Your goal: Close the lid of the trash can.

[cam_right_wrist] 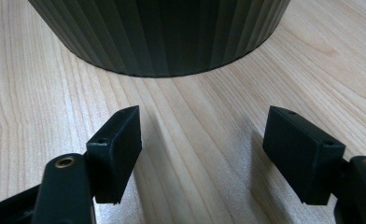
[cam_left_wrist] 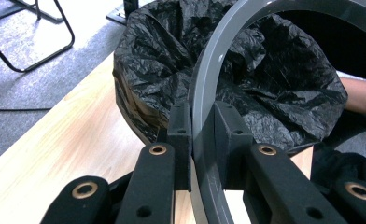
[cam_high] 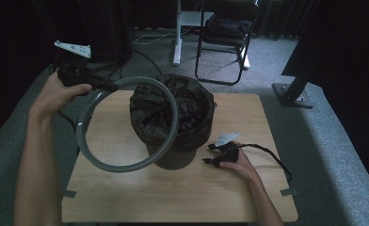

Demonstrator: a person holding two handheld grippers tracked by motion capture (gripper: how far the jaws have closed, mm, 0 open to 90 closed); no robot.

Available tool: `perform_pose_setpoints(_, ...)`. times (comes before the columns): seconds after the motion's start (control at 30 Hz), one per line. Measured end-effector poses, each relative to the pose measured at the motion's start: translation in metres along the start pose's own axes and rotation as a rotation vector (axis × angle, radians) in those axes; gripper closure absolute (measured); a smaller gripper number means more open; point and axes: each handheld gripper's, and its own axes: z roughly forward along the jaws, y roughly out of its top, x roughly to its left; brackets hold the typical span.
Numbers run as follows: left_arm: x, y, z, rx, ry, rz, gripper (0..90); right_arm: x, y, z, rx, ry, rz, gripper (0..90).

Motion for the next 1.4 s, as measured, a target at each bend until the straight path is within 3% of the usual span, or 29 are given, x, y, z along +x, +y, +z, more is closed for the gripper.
perform_pose_setpoints(0.5, 0.007, 0.006, 0.008, -0.009, 0.043, -0.043, 78.4, 0.000, 0.000, 0.000, -0.005, 0.001, 0.015, 27.3)
perform_pose_setpoints(0.77, 0.010, 0.013, 0.011, -0.026, 0.045, -0.064, 78.4, 0.000, 0.000, 0.000, -0.005, 0.002, 0.019, 27.3)
perform_pose_setpoints(1.1, 0.009, 0.026, 0.020, -0.010, 0.053, -0.068, 78.4, 0.000, 0.000, 0.000, -0.006, -0.001, 0.024, 27.3)
perform_pose_setpoints(1.4, 0.011, 0.030, 0.027, 0.012, 0.089, -0.093, 78.4, 0.000, 0.000, 0.000, -0.006, -0.002, 0.025, 27.3)
